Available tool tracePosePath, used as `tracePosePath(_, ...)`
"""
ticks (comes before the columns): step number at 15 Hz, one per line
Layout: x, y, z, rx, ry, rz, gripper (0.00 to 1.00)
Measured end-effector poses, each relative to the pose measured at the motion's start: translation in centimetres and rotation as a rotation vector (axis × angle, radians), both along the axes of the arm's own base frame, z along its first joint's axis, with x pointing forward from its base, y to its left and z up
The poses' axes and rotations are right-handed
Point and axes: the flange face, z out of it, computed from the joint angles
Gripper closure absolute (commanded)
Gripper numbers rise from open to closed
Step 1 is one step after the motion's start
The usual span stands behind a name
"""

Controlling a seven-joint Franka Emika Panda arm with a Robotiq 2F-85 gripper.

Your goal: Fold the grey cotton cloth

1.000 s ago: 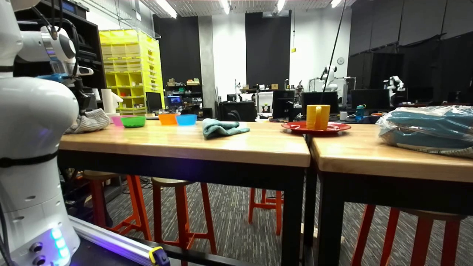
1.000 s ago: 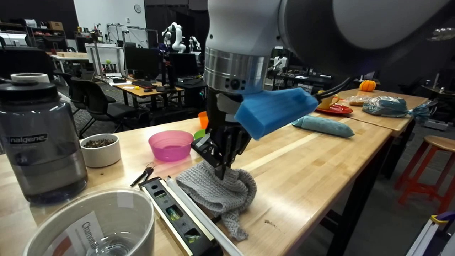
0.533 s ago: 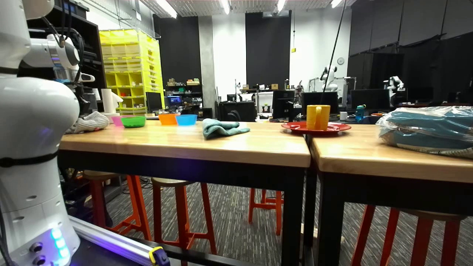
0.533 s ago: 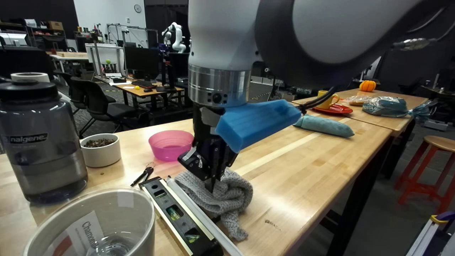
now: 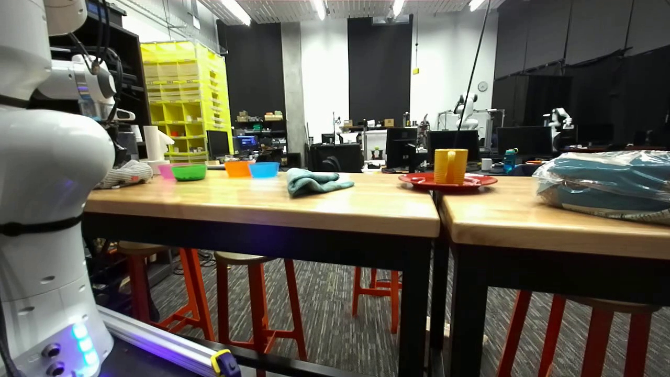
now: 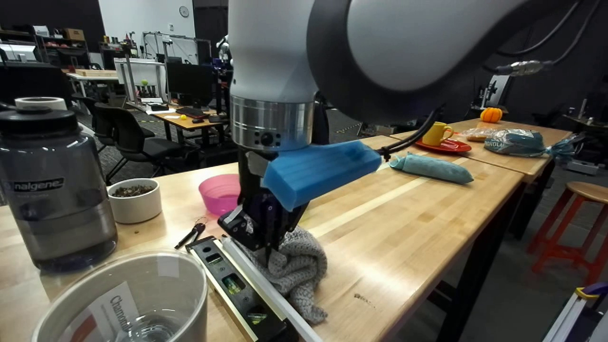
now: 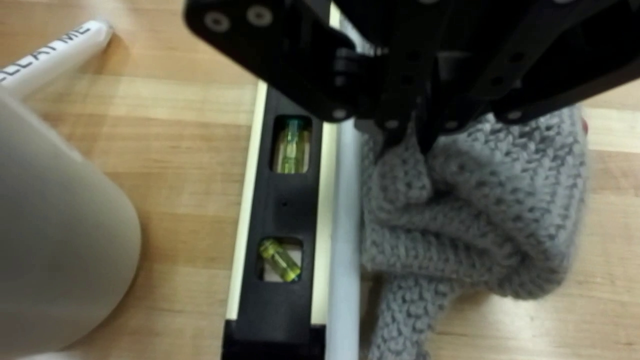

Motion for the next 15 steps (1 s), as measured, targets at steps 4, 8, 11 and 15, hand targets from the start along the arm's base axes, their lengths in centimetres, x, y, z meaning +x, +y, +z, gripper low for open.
tracePosePath(4, 0.7, 0.4, -0.4, 0.007, 0.014, -0.005, 0.49)
tracePosePath(8, 1.4, 0.4, 0.0, 0.027, 0.022, -0.013, 0.23)
tracePosePath(11, 1.7, 0.4, 0.5, 0.049, 0.035, -0.016, 0.01)
tracePosePath(15, 2.0, 0.3, 1.1, 0.097, 0.074, -0.009, 0.00)
